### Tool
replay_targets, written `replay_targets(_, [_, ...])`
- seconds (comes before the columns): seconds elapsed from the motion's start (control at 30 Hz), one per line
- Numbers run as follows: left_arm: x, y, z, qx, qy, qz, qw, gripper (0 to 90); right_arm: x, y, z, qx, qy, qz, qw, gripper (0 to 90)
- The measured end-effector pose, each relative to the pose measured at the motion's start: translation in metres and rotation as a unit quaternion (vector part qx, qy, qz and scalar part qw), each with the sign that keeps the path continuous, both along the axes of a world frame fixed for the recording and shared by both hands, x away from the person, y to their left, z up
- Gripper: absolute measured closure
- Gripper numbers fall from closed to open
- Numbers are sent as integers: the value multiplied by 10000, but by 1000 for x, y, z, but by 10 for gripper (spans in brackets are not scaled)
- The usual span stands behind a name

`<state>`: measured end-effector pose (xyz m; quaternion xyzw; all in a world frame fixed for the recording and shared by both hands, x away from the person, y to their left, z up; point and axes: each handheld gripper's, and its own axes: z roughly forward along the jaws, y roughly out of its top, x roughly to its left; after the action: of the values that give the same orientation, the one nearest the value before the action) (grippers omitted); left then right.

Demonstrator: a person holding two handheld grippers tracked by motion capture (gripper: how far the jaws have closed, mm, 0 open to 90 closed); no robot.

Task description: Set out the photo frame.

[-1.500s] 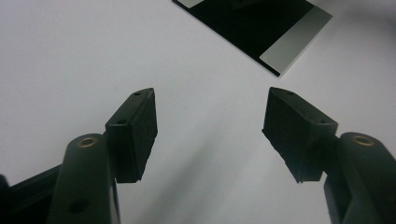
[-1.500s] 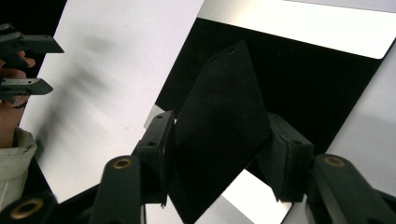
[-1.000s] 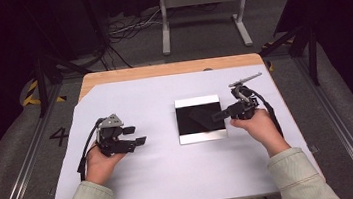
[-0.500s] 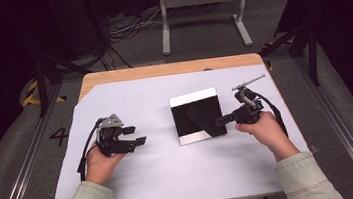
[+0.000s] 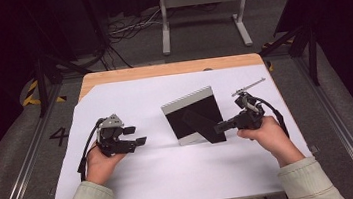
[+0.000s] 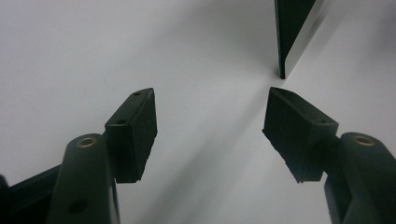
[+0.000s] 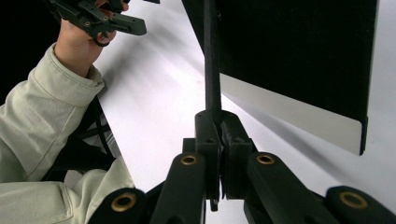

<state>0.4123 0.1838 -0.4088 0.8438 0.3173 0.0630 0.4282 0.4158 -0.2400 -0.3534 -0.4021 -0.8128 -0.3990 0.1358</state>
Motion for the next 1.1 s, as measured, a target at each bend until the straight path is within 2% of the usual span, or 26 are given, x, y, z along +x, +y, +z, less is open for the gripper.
replay_targets(0.3, [0,0,0,12,-6,-11,10000,352,-6,1,3,74,-306,14,9995,884])
replay_targets(0.4, [1,-1,0,28,-17,-12,10000,352,-8,1,2,151,-556,-6,9983,885])
replay_targets(0.47, [0,-1,-1,16,3,-5,10000,352,-9,1,2,208,-609,-15,9979,885])
replay_targets(0.57, [0,-1,-1,25,11,-9,10000,352,-9,2,0,426,-851,-76,9954,885])
replay_targets(0.67, [0,-1,0,26,-1,-19,10000,352,-10,3,-2,482,-984,-139,9939,885])
replay_targets(0.7, [0,-1,0,29,-26,-25,10000,352,-10,4,-5,543,-1099,-227,9922,886])
replay_targets(0.73, [0,-1,0,29,-26,-25,10000,352,-10,4,-5,543,-1099,-227,9922,886])
replay_targets(0.9, [0,0,0,6,-14,-14,10000,352,-11,5,-13,715,-1404,-330,9870,885])
replay_targets(1.1, [0,-1,0,24,-16,-19,10000,352,-15,10,-23,588,-1603,-353,9847,885])
